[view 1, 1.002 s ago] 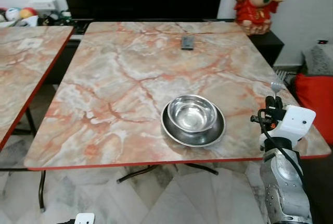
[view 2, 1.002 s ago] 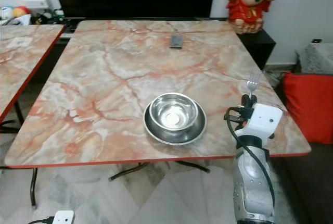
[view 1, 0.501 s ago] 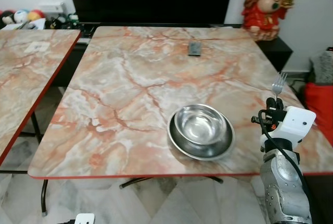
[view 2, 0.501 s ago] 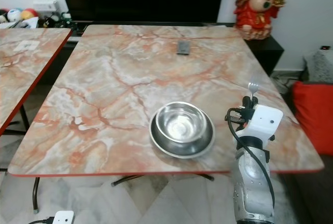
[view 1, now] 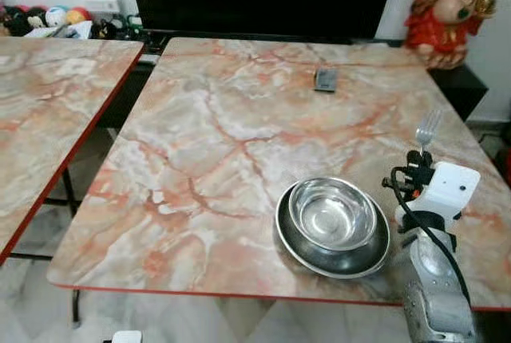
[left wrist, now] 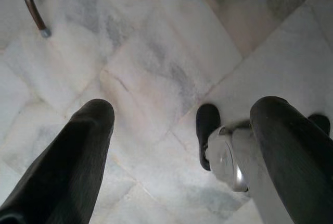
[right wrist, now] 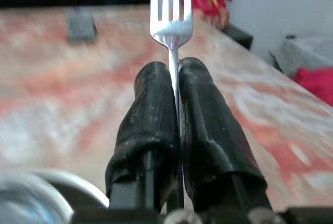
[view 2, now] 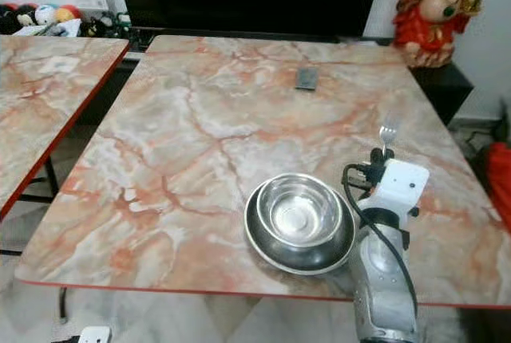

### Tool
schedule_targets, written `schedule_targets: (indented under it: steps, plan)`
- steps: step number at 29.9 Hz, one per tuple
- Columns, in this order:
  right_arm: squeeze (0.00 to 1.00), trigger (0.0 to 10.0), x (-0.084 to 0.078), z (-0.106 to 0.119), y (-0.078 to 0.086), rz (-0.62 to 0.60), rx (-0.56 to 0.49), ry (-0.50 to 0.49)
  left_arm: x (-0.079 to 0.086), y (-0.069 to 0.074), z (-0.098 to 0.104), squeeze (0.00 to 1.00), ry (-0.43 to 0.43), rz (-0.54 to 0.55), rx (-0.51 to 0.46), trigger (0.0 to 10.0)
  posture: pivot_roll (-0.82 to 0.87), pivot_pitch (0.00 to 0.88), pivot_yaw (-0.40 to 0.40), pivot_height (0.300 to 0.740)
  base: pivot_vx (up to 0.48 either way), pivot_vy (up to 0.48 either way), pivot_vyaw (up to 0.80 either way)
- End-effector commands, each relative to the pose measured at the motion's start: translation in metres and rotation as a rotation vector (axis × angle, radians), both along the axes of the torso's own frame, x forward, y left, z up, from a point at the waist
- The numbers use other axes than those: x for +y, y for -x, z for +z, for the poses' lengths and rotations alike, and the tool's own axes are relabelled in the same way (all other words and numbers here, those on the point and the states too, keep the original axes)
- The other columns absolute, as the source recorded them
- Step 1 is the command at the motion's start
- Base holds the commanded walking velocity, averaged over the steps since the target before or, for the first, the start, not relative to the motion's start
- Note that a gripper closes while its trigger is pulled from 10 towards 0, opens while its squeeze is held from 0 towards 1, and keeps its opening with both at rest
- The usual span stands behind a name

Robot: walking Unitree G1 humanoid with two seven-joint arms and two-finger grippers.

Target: Setting the table

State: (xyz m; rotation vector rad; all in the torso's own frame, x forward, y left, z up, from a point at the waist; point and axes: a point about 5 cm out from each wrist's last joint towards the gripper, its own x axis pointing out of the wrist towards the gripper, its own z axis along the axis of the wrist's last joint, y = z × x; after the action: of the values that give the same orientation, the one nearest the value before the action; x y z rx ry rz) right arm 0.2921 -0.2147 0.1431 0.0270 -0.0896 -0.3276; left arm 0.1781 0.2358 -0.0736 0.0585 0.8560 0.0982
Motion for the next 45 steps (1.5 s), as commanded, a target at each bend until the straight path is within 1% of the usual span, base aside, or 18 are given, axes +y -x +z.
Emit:
schedule_targets:
  steps: [1, 2, 4, 6, 10, 13, 14, 15, 17, 19, 23, 31, 37, 40, 45]
  plan:
    - [0.00, 10.0, -0.005, 0.008, 0.003, -0.012, -0.004, 0.024, -0.002, 0.006, -0.004, 0.00, 0.004, -0.004, 0.026, 10.0, -0.04, 0.117, -0.012, 0.740, 0.000, 0.000, 0.00]
    - [0.00, 10.0, -0.012, 0.003, 0.005, -0.049, 0.068, 0.073, -0.002, 0.005, -0.004, 0.00, 0.004, -0.005, 0.026, 10.0, -0.04, 0.120, -0.012, 0.740, 0.000, 0.000, 0.00]
    - [0.00, 10.0, -0.025, -0.004, 0.010, -0.098, 0.146, 0.064, -0.002, 0.005, -0.003, 0.00, 0.005, -0.008, 0.027, 10.0, -0.05, 0.122, -0.011, 0.740, 0.000, 0.000, 0.00]
    - [0.00, 10.0, -0.029, -0.008, 0.012, -0.089, 0.197, 0.070, -0.002, 0.005, -0.003, 0.00, 0.004, -0.010, 0.027, 10.0, -0.05, 0.125, -0.008, 0.740, 0.000, 0.000, 0.00]
    - [0.00, 10.0, -0.021, -0.018, 0.007, 0.030, 0.272, 0.023, -0.001, 0.004, -0.003, 0.00, 0.003, -0.014, 0.028, 10.0, -0.05, 0.128, -0.004, 0.740, 0.000, 0.000, 0.00]
    - [0.00, 10.0, -0.014, -0.027, 0.002, 0.123, 0.339, -0.033, -0.001, 0.004, -0.003, 0.00, 0.004, -0.014, 0.027, 10.0, -0.05, 0.131, -0.002, 0.740, 0.000, 0.000, 0.00]
    - [0.00, 10.0, -0.007, -0.031, -0.001, 0.189, 0.364, -0.068, -0.001, 0.004, -0.003, 0.00, 0.005, -0.014, 0.028, 10.0, -0.05, 0.133, 0.000, 0.740, 0.000, 0.000, 0.00]
    - [0.00, 10.0, -0.006, -0.032, -0.002, 0.205, 0.370, -0.075, -0.001, 0.004, -0.002, 0.00, 0.005, -0.015, 0.028, 10.0, -0.05, 0.133, 0.001, 0.740, 0.000, 0.000, 0.00]
    - [0.00, 10.0, -0.006, -0.032, -0.004, 0.198, 0.374, -0.073, -0.001, 0.004, -0.002, 0.00, 0.006, -0.015, 0.029, 10.0, -0.05, 0.133, 0.001, 0.740, 0.000, 0.000, 0.00]
    - [0.00, 10.0, -0.008, -0.034, -0.007, 0.191, 0.392, -0.105, 0.000, 0.004, -0.003, 0.00, 0.008, -0.015, 0.030, 10.0, -0.04, 0.135, 0.001, 0.740, 0.000, 0.000, 0.00]
    - [0.00, 10.0, -0.008, -0.040, -0.007, 0.213, 0.431, -0.108, -0.001, 0.004, -0.003, 0.00, 0.010, -0.017, 0.032, 10.0, -0.04, 0.136, 0.002, 0.740, 0.000, 0.000, 0.00]
    - [0.00, 10.0, -0.004, -0.049, -0.007, 0.252, 0.468, -0.128, -0.001, 0.004, -0.003, 0.00, 0.013, -0.021, 0.033, 10.0, -0.04, 0.136, 0.002, 0.740, 0.000, 0.000, 0.00]
    - [0.00, 10.0, 0.000, -0.052, -0.008, 0.262, 0.483, -0.111, -0.001, 0.004, -0.003, 0.00, 0.011, -0.020, 0.032, 10.0, -0.04, 0.136, 0.002, 0.740, 0.000, 0.000, 0.00]
    - [0.00, 10.0, 0.002, -0.052, -0.010, 0.259, 0.474, -0.128, -0.001, 0.004, -0.003, 0.00, 0.011, -0.020, 0.032, 10.0, -0.03, 0.132, 0.002, 0.740, 0.000, 0.000, 0.00]
    - [0.00, 10.0, 0.003, -0.051, -0.012, 0.263, 0.466, -0.127, -0.001, 0.005, -0.003, 0.00, 0.011, -0.020, 0.033, 10.0, -0.03, 0.130, 0.001, 0.740, 0.000, 0.000, 0.00]
